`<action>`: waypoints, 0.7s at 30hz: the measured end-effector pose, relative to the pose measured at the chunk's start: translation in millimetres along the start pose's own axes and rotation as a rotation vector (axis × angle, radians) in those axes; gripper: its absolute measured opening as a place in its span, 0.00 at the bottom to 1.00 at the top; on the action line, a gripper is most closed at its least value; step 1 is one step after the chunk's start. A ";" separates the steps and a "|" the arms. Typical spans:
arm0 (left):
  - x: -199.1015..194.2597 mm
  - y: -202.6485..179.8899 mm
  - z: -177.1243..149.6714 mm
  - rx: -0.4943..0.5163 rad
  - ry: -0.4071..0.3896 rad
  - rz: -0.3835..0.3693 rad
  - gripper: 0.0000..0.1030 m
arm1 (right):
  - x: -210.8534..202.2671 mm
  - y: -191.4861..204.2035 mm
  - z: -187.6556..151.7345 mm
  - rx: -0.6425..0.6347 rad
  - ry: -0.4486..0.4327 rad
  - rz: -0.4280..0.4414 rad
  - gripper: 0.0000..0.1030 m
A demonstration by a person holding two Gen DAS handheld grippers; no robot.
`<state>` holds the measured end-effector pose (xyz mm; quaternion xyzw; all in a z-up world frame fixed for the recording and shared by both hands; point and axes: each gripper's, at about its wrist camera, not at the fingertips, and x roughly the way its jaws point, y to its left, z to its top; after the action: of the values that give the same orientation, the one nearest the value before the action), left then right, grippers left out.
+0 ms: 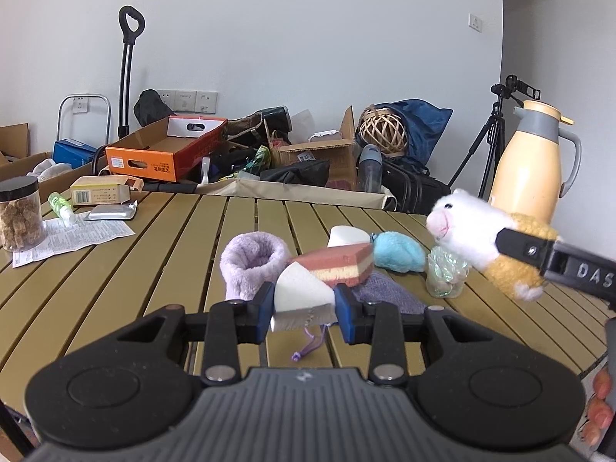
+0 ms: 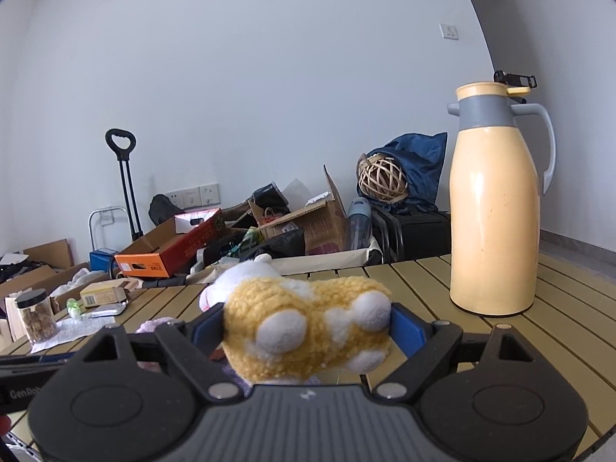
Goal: Collect trash
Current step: 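Carry the plush toy and white sponge in both tools down over the black bin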
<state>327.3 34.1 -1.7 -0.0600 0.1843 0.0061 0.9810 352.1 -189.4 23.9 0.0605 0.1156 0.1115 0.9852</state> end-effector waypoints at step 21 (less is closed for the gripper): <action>-52.7 3.3 -28.7 -0.009 -0.002 -0.009 0.34 | -68.7 8.2 -20.6 -0.025 -0.008 0.055 0.85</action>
<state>267.6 34.5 -9.6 -0.0653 0.1830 0.0025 0.9809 280.3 -195.5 19.9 0.0517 0.1088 0.1399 0.9828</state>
